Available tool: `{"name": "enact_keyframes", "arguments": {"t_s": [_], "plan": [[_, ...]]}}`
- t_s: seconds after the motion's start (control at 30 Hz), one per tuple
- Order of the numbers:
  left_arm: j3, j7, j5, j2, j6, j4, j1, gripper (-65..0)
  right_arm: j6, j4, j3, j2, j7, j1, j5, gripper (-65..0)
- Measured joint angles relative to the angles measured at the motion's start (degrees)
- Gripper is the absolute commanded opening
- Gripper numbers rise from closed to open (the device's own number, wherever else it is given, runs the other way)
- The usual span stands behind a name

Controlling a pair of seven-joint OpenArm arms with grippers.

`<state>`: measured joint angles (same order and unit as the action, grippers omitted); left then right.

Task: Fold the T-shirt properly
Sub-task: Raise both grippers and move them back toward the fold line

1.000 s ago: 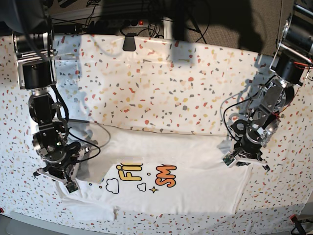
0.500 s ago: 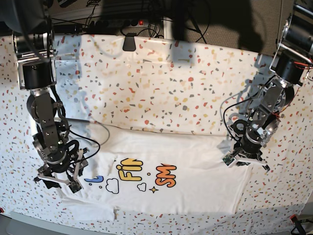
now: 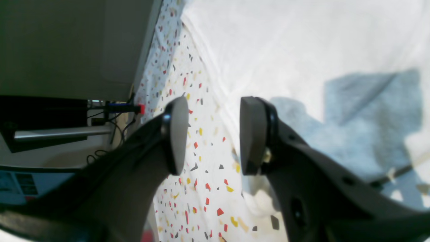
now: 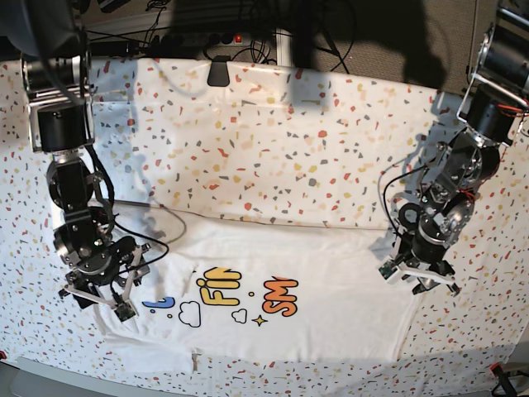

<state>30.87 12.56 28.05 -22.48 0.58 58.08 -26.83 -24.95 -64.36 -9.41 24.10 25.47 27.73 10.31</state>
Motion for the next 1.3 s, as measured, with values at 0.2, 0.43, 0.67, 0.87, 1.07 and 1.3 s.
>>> {"name": "enact_keyframes", "arguments": {"t_s": [0.2,0.43,0.67,0.87,1.07,1.3], "plan": [[0.0,1.3,0.0,0.1,0.0,0.0,0.0,-40.2,-15.4,-7.2,-0.1,1.8,9.8,-0.4,-9.3,-31.2],[0.0,9.1,-5.0,-0.2,15.6,3.7,0.2,-40.3,-15.2,-18.7,0.0,7.3,26.6,-0.1,-26.7,-31.2],[0.0,9.4,-5.7,-0.3,19.8,11.1,3.0,-40.3,-15.2,-23.1,-0.1,11.9,34.2,-3.7,-35.6,-31.2],[0.0,9.1,-5.8,-0.2,20.0,15.3,8.1,-40.3,-15.0,-31.5,-0.4,15.1,35.0,-16.0,-33.8,-31.2],[0.0,8.9,-4.1,-0.4,19.6,15.8,10.8,-40.2,-15.4,-43.3,-0.4,17.6,24.6,-28.1,-22.1,-31.2],[0.0,6.4,-4.1,-1.4,19.4,16.0,11.4,-40.2,-3.7,-43.2,0.0,17.6,19.5,-29.0,-5.7,-31.2]]}}
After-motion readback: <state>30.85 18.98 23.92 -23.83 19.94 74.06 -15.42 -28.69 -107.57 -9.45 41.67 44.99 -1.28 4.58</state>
